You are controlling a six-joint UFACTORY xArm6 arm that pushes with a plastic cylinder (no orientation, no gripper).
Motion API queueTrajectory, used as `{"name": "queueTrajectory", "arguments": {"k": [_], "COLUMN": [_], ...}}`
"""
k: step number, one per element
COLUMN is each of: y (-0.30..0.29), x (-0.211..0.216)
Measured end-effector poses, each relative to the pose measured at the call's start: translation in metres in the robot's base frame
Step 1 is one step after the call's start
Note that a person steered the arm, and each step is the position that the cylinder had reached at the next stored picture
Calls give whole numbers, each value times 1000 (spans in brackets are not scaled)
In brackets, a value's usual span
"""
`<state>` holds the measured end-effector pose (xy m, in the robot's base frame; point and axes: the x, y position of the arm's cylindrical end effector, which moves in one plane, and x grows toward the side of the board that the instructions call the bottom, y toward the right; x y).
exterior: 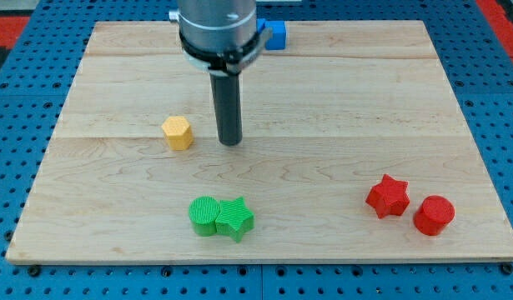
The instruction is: Push the yellow hexagon towards center left
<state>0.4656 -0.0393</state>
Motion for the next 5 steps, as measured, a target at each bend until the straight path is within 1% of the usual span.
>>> {"name": "queueTrajectory", "arguments": {"k": [1,2,3,4,5], "y": [-50,-57,-68,-56,-106], "x": [2,-53,-53,-17,-34]}}
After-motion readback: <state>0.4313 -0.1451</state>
